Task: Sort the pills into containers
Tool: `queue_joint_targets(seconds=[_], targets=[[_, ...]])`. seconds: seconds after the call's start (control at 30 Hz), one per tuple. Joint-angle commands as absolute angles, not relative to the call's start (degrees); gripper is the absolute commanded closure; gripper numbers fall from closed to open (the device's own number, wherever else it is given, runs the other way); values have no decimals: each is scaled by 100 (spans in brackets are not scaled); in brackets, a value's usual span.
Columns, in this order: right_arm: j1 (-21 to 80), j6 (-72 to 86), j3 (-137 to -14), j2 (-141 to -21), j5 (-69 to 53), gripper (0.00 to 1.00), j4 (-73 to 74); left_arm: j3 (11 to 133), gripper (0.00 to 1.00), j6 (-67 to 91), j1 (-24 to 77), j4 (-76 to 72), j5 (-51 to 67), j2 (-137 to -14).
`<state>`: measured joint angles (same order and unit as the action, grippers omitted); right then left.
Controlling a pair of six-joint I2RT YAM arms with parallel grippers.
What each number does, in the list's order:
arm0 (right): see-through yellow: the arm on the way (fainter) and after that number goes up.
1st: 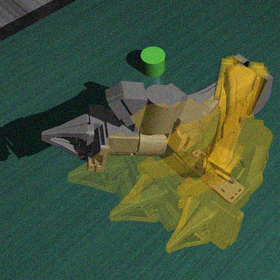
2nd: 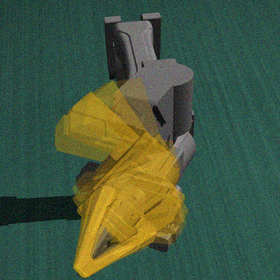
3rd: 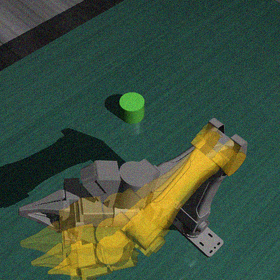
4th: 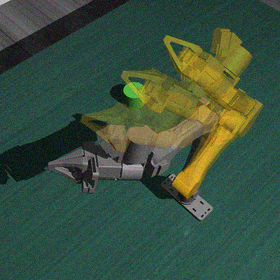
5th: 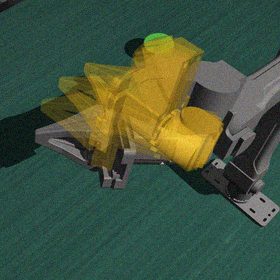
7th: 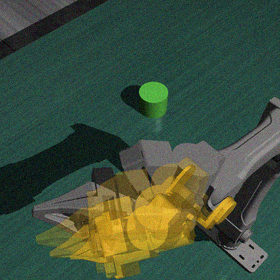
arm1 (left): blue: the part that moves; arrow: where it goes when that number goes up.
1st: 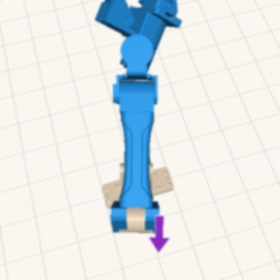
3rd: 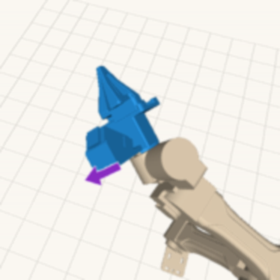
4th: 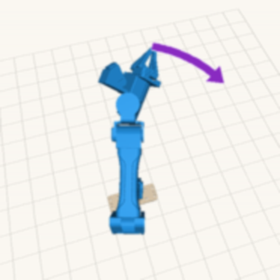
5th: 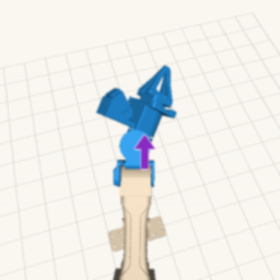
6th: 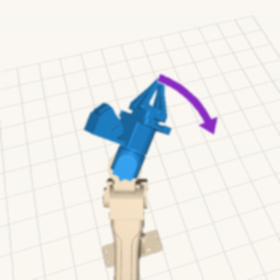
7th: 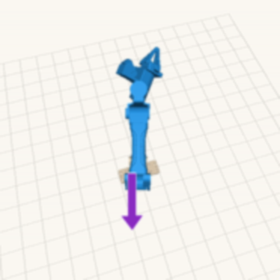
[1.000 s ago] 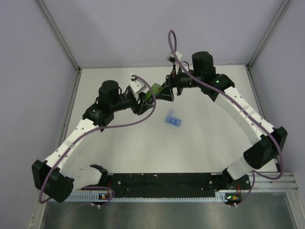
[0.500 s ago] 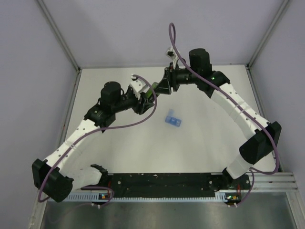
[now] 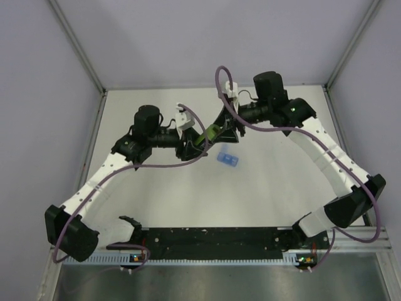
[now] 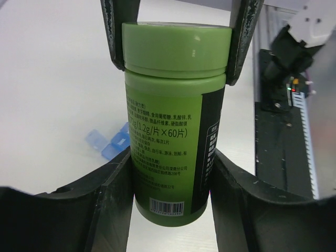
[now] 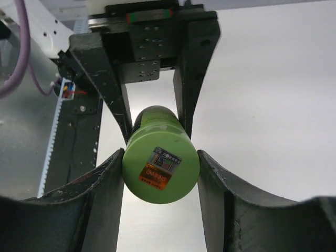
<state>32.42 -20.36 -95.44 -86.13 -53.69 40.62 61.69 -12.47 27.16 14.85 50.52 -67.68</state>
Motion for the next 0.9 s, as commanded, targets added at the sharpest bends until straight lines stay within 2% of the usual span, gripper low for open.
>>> queue_joint_targets(seconds=[0.0, 0.07, 0.13, 0.17, 0.2, 0.23, 0.43, 0.63, 0.87], targets=[[3383, -3910, -9598, -8209, -4835, 54, 4579, 6591, 100, -1450, 2760, 2170, 6661, -7162], [3384, -3955, -9545, -8165, -4720, 42, 4579, 6662, 100, -1389, 2760, 2171, 6724, -7286], [3384, -3946, -9475, -8121, -4650, 34, 4579, 6688, 100, -1345, 2769, 2092, 6619, -7330], [3384, -3903, -9431, -8095, -4615, 22, 4562, 6688, 100, -1319, 2760, 2031, 6505, -7295], [3384, -3807, -9378, -8069, -4614, 6, 4501, 6671, 100, -1249, 2760, 1943, 6373, -7260], [3384, -3649, -9308, -8060, -4606, 1, 4422, 6645, 100, -1196, 2768, 1821, 6233, -7216], [3384, -2394, -9202, -8068, -4562, 1, 3912, 6434, 100, -1020, 2760, 1328, 5179, -6918], [3358, -740, -9666, -8498, -4448, 3, 3481, 6021, 100, -1002, 2812, 748, 3483, -6548], [3243, 474, -10485, -9324, -4404, 10, 3498, 5845, 100, -817, 2865, 492, 2997, -6442]])
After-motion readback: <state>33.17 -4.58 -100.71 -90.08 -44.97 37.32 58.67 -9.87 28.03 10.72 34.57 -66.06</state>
